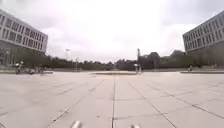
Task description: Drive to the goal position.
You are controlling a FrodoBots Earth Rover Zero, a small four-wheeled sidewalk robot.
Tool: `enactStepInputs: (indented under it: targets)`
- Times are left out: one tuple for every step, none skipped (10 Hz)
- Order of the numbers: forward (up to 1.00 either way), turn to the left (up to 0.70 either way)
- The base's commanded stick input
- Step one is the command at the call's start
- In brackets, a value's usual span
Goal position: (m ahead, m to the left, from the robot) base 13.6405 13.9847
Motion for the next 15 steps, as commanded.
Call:
enactStepInputs:
  targets:
    - [0.70, 0.00]
    - [0.70, 0.00]
    - [0.70, 0.00]
    - [0.70, 0.00]
    - [0.70, 0.00]
    - [0.70, 0.00]
    - [0.70, 0.00]
    - [0.70, 0.00]
    - [0.70, 0.00]
    - [0.70, 0.00]
    - [0.70, 0.00]
    - [0.70, 0.00]
    - [0.70, 0.00]
    - [0.70, 0.00]
    - [0.70, 0.00]
